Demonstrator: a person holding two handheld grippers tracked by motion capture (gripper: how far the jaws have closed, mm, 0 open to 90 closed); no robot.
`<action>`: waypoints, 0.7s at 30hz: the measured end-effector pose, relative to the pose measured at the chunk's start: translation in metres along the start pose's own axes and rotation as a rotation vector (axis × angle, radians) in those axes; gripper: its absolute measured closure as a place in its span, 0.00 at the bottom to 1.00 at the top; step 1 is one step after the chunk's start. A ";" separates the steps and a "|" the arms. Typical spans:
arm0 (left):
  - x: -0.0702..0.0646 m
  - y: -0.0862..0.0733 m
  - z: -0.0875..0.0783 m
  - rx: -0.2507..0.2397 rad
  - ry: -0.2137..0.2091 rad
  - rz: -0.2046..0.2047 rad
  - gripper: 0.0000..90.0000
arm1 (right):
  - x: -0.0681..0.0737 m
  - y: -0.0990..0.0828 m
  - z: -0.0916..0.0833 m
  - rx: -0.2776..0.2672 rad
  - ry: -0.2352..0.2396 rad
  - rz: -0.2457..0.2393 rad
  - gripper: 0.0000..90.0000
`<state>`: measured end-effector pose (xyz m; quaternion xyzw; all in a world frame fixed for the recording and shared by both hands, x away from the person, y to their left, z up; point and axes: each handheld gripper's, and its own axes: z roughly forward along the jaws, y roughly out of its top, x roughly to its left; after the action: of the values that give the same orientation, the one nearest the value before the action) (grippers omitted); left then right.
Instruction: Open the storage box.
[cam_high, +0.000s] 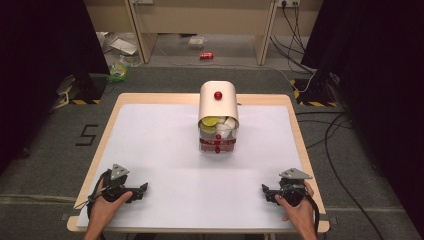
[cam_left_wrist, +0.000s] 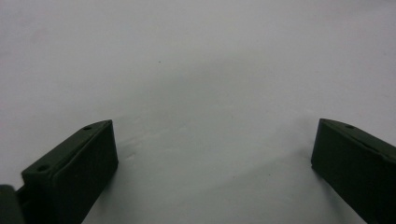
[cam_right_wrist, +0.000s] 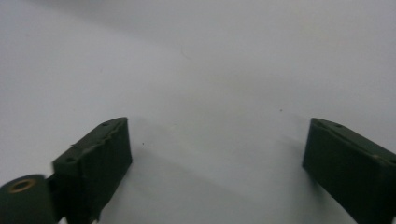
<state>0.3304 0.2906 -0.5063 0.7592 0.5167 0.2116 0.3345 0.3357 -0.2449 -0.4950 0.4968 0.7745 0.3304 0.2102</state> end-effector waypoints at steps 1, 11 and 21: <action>0.000 0.000 0.000 0.000 0.000 0.000 0.00 | 0.000 0.000 -0.001 -0.009 0.003 0.004 0.21; 0.000 0.000 0.000 0.000 0.000 0.000 0.00 | 0.001 0.004 -0.007 -0.094 0.007 0.020 0.17; 0.000 0.000 0.000 0.001 0.001 0.000 0.00 | 0.013 0.023 -0.018 -0.225 0.036 -0.018 0.18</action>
<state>0.3305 0.2904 -0.5063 0.7592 0.5169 0.2117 0.3340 0.3333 -0.2318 -0.4663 0.4570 0.7405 0.4224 0.2537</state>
